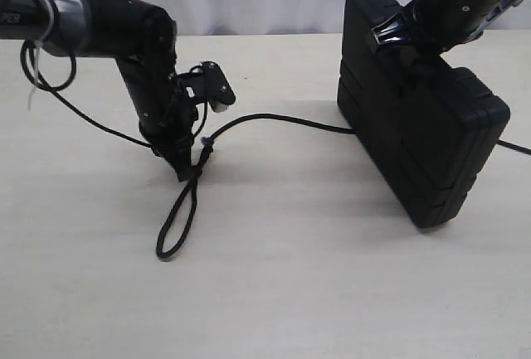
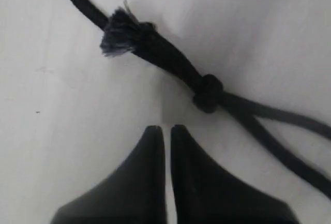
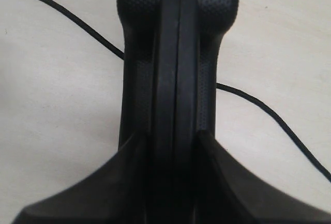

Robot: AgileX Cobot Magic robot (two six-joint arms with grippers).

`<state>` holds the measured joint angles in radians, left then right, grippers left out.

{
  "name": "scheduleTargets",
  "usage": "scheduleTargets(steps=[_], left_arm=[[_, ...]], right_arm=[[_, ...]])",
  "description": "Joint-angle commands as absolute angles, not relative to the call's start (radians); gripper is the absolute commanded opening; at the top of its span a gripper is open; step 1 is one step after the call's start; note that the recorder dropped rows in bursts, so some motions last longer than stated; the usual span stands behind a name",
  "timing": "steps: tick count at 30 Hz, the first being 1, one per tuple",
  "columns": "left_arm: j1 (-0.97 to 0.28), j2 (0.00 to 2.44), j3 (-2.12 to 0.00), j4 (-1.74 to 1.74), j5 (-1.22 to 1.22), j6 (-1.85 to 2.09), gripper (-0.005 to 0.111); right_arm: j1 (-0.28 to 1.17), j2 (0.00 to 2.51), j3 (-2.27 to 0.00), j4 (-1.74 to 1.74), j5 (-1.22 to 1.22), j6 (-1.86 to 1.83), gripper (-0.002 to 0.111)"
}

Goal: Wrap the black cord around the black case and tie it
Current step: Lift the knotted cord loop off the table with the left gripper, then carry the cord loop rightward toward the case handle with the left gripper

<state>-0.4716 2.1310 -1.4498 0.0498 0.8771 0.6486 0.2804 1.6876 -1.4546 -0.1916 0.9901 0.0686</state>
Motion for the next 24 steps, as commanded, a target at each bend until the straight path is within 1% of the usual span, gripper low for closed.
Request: scheduleTargets(steps=[1, 4, 9, 11, 17, 22, 24], left_arm=[[-0.498, 2.171, -1.456, 0.2, 0.944, 0.582, 0.0], [-0.499, 2.202, -1.456, 0.122, 1.009, 0.618, 0.0], [-0.501, 2.21, -1.456, -0.326, 1.145, 0.955, 0.0], [-0.501, 2.208, -1.456, -0.438, 1.198, 1.05, 0.0], [-0.499, 2.202, -1.48, -0.56, 1.215, 1.099, 0.0], [-0.495, 2.18, -1.509, -0.718, 1.217, 1.247, 0.0], [-0.495, 2.166, -1.519, -0.71, 1.219, 1.259, 0.0]], right_arm=[[0.277, 1.68, -1.451, -0.188, 0.992, 0.065, 0.029], [0.277, 1.68, -1.451, -0.188, 0.988, 0.065, 0.029], [0.277, 1.68, -1.451, -0.188, 0.988, 0.065, 0.029], [0.277, 1.68, -1.451, -0.188, 0.988, 0.065, 0.029], [0.277, 1.68, -1.451, -0.188, 0.992, 0.065, 0.029], [0.277, 1.68, -1.451, -0.188, 0.993, 0.065, 0.029], [0.277, 1.68, -1.451, -0.188, 0.993, 0.065, 0.029]])
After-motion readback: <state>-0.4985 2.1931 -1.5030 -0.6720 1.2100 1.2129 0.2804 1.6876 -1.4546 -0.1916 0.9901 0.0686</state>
